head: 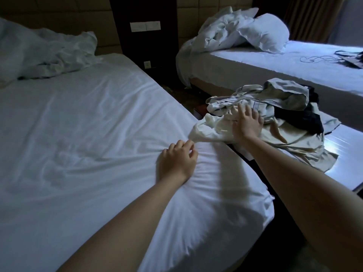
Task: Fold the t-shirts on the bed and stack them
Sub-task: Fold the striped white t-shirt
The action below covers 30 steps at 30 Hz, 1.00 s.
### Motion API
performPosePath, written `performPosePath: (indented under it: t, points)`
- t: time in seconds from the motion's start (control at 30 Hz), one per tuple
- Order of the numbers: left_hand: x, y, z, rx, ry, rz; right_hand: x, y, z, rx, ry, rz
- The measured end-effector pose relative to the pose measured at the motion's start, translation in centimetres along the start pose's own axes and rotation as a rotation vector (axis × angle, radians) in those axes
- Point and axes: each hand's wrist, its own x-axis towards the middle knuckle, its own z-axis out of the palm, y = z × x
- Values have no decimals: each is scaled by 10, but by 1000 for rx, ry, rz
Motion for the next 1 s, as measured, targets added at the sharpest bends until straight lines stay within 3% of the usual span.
performPosePath:
  t: [0.13,0.37,0.53,0.57,0.67,0.77,0.83,0.93,1.0]
  points:
    - [-1,0,2,3,14,3,23,11,9,-97,-62,30]
    - [0,-4,7,6,29,36,19,-4,5,276,10,164]
    - [5,-4,7,-192,97,-16,-54,-60,0,486,14,-110]
    - [6,-5,2,-290,138,-59,-74,-71,2,531,9,-161]
    - [3,-9,-18,-655,8,-354,-125,-86,8,652,15,-215]
    - [3,-12,-29,-976,-10,-460,-157,-82,9,731,35,-278]
    - [5,-15,-34,-1015,-71,-427,-170,-78,4,776,20,-339]
    - [0,-20,-36,-894,-207,-332,-183,-74,-3,738,-63,-428]
    - [-9,-22,-40,-955,-152,-311,-185,-70,-7,721,-137,-434]
